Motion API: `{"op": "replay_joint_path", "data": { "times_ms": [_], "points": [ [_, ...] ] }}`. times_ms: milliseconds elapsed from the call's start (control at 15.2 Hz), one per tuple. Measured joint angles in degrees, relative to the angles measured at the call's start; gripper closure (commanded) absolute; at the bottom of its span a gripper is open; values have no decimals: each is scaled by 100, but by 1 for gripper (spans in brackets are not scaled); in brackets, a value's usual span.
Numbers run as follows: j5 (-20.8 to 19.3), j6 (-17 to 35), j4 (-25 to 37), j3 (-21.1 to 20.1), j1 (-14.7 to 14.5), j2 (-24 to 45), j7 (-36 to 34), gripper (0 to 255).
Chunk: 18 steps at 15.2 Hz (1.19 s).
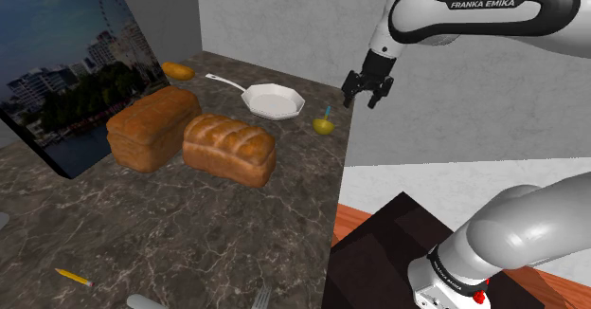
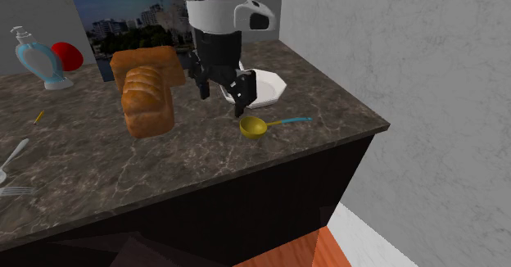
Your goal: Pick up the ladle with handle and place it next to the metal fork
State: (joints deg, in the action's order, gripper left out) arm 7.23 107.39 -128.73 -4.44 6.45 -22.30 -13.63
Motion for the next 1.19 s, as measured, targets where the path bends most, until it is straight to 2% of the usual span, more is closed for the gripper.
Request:
{"op": "replay_joint_path", "data": {
  "times_ms": [726,1188],
  "points": [
    [299,1447,694,75,360,2026,-1467,0],
    [533,1968,1509,261,528,3283,-2224,0]
  ]
}}
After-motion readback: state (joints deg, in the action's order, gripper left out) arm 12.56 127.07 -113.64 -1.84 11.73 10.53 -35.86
